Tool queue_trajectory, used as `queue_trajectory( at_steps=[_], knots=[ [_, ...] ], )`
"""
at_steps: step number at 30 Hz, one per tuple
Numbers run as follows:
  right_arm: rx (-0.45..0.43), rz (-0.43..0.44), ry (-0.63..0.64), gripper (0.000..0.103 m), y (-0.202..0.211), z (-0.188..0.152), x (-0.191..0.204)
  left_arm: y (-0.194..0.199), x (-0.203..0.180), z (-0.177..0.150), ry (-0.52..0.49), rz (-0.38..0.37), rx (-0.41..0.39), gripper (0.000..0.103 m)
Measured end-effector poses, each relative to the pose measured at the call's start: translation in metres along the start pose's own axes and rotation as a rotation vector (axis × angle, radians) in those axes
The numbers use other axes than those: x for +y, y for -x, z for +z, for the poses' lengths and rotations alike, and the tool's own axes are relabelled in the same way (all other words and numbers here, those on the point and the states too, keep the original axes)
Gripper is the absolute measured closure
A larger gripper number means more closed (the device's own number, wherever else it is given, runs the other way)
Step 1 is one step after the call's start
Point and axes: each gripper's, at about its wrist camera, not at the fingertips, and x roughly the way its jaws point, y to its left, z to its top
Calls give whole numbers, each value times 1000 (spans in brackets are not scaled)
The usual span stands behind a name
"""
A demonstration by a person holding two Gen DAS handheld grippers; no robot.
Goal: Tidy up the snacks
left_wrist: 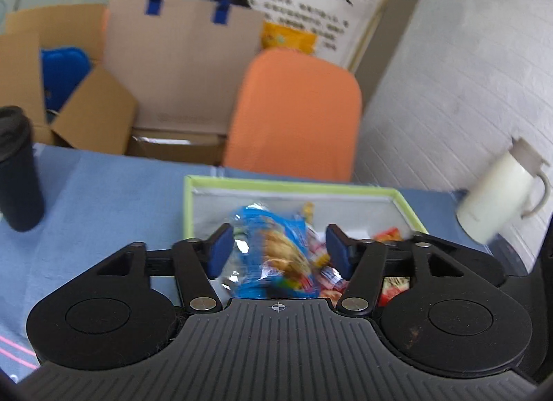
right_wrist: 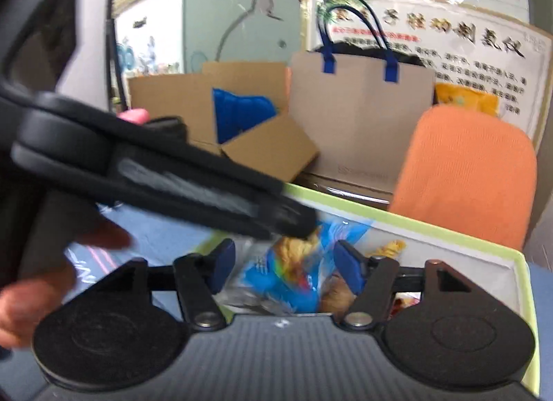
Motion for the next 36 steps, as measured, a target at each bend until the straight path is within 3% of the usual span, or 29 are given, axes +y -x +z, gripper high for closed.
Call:
queue_trajectory(
  at_steps=[2,5,10,16,20,23,27,31,36],
  knots=[
    [-72,-25,-18,24,31,-6,-10,17,5,-5,18,-28,-43,43],
    [-144,-97,-28,10,84,-26,-22,40,3,-15,24,-59,-74,37],
    [-126,-215,-80,10,155,-78,-33,61,-18,-52,11,-138,-28,34],
    [-33,-304,-178,10,201,-149,-30,51,-58,-115,-6,-220,113,34],
    [20,-302,-216,10,205,-173,-37,31,-88,-136,-8,-290,216,39],
    [11,-307,-215,10,209,-177,-47,22,-110,-134,-27,-327,230,39],
    [-14,-279,-246,10,205,-174,-69,2,-131,-122,-54,-336,244,38],
    [16,-236,-256,10,187,-176,-86,-38,-151,-110,-40,-363,299,35],
    [60,-174,-277,10,166,-180,-101,-76,-168,-114,-36,-338,358,36]
  ],
)
